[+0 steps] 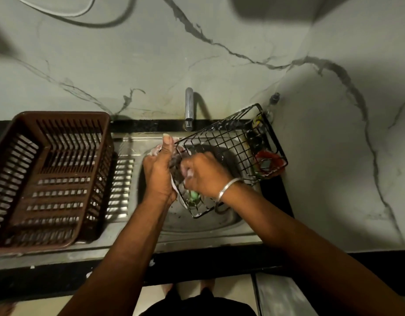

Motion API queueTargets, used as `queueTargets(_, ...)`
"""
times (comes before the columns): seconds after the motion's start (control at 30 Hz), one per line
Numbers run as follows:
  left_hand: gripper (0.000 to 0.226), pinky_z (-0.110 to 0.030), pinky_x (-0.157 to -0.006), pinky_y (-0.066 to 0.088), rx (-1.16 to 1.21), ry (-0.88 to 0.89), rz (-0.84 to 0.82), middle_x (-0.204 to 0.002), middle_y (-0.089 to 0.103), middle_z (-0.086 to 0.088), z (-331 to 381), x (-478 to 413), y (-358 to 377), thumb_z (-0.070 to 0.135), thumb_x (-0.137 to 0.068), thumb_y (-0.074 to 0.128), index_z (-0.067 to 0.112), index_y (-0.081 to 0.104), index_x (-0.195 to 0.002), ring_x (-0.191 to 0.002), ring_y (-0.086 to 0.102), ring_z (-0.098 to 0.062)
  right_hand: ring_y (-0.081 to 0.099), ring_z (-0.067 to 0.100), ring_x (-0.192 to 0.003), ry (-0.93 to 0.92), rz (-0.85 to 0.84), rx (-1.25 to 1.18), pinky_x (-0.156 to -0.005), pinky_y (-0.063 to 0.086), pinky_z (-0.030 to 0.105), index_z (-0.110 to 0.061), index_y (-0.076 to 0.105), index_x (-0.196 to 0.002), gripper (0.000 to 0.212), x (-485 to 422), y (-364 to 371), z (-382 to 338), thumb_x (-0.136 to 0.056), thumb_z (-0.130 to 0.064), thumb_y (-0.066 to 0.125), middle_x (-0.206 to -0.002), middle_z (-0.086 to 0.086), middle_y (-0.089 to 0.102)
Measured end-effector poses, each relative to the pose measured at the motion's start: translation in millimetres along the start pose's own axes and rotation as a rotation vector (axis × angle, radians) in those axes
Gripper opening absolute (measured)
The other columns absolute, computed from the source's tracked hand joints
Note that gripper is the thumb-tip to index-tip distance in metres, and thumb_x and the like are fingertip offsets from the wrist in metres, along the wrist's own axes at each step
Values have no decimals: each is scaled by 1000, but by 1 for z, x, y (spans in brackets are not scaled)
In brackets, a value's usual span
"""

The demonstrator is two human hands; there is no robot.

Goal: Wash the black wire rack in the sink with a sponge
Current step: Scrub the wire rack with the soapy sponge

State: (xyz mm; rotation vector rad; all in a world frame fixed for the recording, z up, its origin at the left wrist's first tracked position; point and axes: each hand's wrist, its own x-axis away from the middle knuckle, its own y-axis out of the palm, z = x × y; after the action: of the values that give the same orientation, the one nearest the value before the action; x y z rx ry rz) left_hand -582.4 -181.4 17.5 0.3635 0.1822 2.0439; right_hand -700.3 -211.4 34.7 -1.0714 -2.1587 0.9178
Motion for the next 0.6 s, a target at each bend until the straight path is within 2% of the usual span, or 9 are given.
queueTargets(0.07,30,-26,-66,60,-38,24,22,-93,68,-19,-2,0,0,45,-104,62,29,72,-81,-70,71,-11,64,14,-91,61,211,-51,-73,59,25,-25,69,-91,19,-6,-5,7,-86,-10,81,-99,-6,66)
queueTargets(0.1,29,-25,-62,60,-23,18,25,-95,67,-20,-2,1,1,45,-103,64,22,68,-87,-70,71,-13,64,13,-91,72,249,-77,-73,57,23,-26,70,-93,20,-8,-5,8,-86,-9,80,-100,-6,67)
queueTargets(0.17,48,-28,-64,62,59,-16,47,-104,67,-22,-2,3,2,47,-99,68,0,66,-108,-81,71,-27,63,15,-88,65,144,-88,-74,55,28,-30,62,-80,30,-5,-1,2,-87,-6,77,-90,-7,64)
queueTargets(0.2,54,-32,-67,63,83,-35,54,-107,67,-23,-4,3,2,49,-97,70,-2,66,-117,-86,69,-31,62,15,-84,44,66,-41,-73,53,30,-30,59,-74,33,-2,3,1,-87,-5,77,-85,-7,62)
queueTargets(0.3,58,-45,-81,64,109,-55,79,-99,74,-21,-10,2,-1,55,-91,74,-1,71,-106,-88,74,-35,67,20,-86,33,-196,162,-74,59,36,-13,73,-81,10,3,3,3,-84,-9,82,-87,3,69)
queueTargets(0.37,68,-48,-89,63,76,-63,90,-100,79,-17,-11,1,-2,64,-86,74,-1,73,-105,-94,78,-31,70,19,-91,72,-186,141,-82,63,39,-12,77,-92,12,-1,-4,10,-82,-11,84,-97,5,73)
queueTargets(0.47,92,-41,-87,55,47,-53,90,-103,74,-25,-6,0,0,77,-79,72,-10,66,-109,-94,73,-27,65,18,-102,70,121,41,-88,59,31,-16,75,-104,20,-5,-9,2,-85,-13,82,-112,2,67)
queueTargets(0.53,82,-47,-84,57,89,-57,68,-96,68,-24,0,-2,2,76,-77,78,-1,67,-106,-88,67,-32,66,22,-98,-58,39,148,-81,55,29,-12,75,-95,7,-1,-7,-10,-90,-9,76,-98,2,64)
queueTargets(0.6,89,-54,-89,60,79,-71,75,-96,72,-26,1,-2,2,77,-74,79,-5,67,-105,-88,72,-36,67,23,-92,-89,-133,243,-81,57,32,-8,74,-93,3,3,-15,-9,-90,-9,76,-95,3,64)
